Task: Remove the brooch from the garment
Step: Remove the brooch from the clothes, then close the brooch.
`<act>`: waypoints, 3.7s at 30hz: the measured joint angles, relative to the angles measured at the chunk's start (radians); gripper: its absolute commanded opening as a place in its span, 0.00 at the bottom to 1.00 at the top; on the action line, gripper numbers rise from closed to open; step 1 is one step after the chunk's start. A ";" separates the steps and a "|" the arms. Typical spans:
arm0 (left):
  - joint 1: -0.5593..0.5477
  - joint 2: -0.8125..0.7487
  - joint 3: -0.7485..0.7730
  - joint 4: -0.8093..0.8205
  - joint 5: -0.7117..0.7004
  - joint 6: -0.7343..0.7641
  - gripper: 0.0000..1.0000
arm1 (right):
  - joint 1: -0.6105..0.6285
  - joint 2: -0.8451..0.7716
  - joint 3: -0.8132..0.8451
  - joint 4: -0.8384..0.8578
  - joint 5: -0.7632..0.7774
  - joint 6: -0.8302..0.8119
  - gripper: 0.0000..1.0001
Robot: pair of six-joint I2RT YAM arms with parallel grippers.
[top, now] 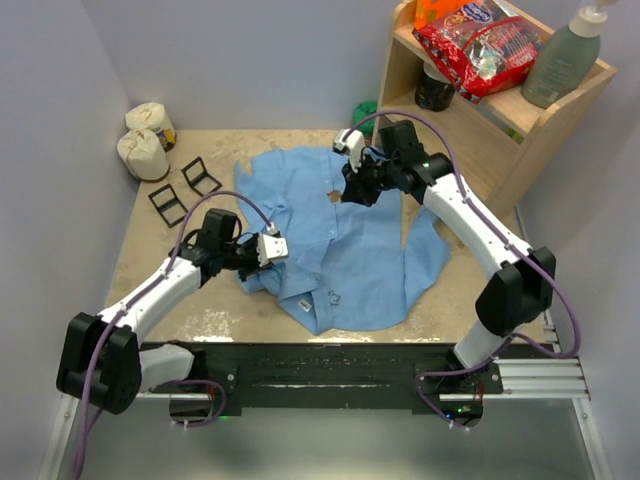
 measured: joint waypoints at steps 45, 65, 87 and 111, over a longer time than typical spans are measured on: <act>0.133 -0.036 0.497 -0.091 0.391 -0.152 1.00 | 0.001 -0.265 -0.019 -0.368 -0.162 -0.136 0.00; -0.169 0.162 0.532 -0.075 0.540 -0.221 0.91 | -0.002 -0.209 -0.122 -0.430 -0.357 -0.221 0.00; -0.245 0.189 0.419 0.126 0.496 -0.388 0.65 | -0.030 -0.130 -0.176 -0.401 -0.481 -0.225 0.00; -0.291 0.224 0.419 0.131 0.383 -0.378 0.41 | -0.031 -0.143 -0.203 -0.351 -0.467 -0.174 0.00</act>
